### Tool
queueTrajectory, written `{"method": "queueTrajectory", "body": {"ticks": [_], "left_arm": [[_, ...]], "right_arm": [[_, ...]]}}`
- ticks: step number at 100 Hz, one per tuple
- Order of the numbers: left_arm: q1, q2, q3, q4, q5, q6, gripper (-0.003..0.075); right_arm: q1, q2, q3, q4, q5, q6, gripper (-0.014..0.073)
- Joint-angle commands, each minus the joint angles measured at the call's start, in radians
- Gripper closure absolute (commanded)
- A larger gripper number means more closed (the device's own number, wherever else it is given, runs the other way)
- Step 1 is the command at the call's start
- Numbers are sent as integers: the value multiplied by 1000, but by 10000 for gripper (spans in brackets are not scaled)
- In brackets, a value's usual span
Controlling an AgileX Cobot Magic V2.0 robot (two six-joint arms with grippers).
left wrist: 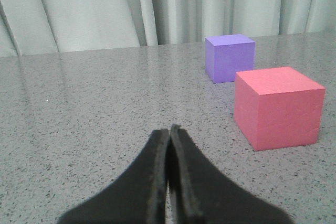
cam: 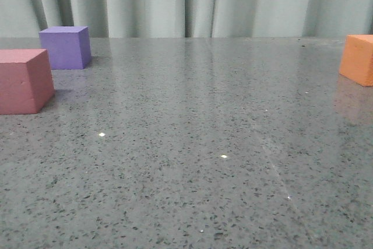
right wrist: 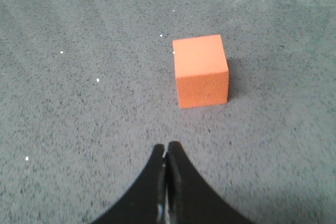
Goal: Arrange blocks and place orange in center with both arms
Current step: 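Move the right gripper toward the orange cube, then grasp the orange cube with the right gripper and lift it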
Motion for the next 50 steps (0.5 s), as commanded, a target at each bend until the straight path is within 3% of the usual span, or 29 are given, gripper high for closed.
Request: {"method": "queueTrajectory", "body": {"ticks": [1, 15, 25, 32, 48, 50], "left_arm": [[1, -35, 54, 0, -82, 1, 739], [1, -35, 54, 0, -82, 1, 739], [1, -35, 54, 0, -82, 1, 739], [1, -35, 54, 0, -82, 1, 739], [1, -35, 54, 0, -82, 1, 739], [1, -35, 54, 0, -82, 1, 739]], "right_arm": [[-4, 106, -103, 1, -57, -2, 661], [-4, 240, -197, 1, -50, -2, 654], [-4, 313, -252, 1, -36, -2, 563], [-4, 350, -285, 1, -26, -2, 413], [-4, 411, -336, -9, -22, -3, -72], [-4, 419, -341, -17, -22, -5, -74]]}}
